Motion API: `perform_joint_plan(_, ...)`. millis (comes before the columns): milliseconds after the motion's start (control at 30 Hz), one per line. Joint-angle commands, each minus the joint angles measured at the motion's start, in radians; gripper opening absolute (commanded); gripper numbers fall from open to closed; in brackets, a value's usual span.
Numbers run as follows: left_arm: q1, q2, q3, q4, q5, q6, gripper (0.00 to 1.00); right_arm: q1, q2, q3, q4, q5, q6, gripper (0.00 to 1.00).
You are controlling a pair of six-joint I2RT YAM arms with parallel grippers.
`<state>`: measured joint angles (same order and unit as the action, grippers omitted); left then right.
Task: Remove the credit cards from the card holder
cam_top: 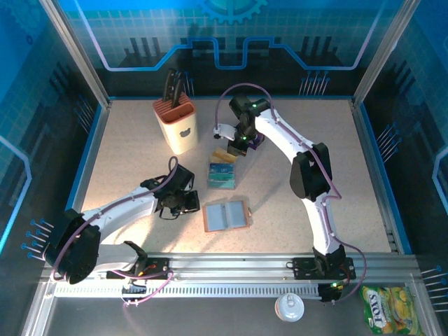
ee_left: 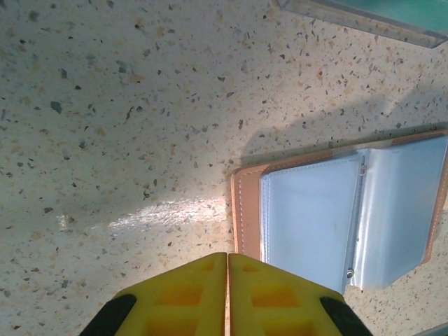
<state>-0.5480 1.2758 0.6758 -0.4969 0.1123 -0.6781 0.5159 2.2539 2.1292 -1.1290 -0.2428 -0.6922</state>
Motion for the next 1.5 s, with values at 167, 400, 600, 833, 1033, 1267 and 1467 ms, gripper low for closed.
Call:
perform_joint_plan(167,0.013,-0.027,0.026,-0.061,0.006,0.030,0.19,0.005,-0.010,0.028,-0.025,0.051,-0.005,0.25)
perform_joint_plan(400,0.044,-0.028,0.055,-0.072,-0.030,0.063,0.41,0.001,-0.166,-0.118,0.078,0.098,0.081,0.31)
perform_joint_plan(600,0.089,-0.030,0.081,-0.081,-0.135,0.116,0.60,-0.010,-0.373,-0.434,0.382,0.243,0.243,0.49)
perform_joint_plan(833,0.176,-0.039,0.097,-0.063,-0.223,0.171,0.83,-0.060,-0.554,-0.701,0.547,0.386,0.366,0.59)
perform_joint_plan(1033,0.272,-0.035,0.067,0.013,-0.249,0.188,0.99,-0.111,-0.714,-0.935,0.690,0.455,0.443,0.76)
perform_joint_plan(1267,0.369,-0.007,0.050,0.097,-0.357,0.256,0.99,-0.219,-0.857,-1.180,0.856,0.476,0.569,1.00)
perform_joint_plan(1467,0.440,-0.037,0.009,0.235,-0.425,0.306,0.99,-0.307,-0.907,-1.395,1.066,0.477,0.662,1.00)
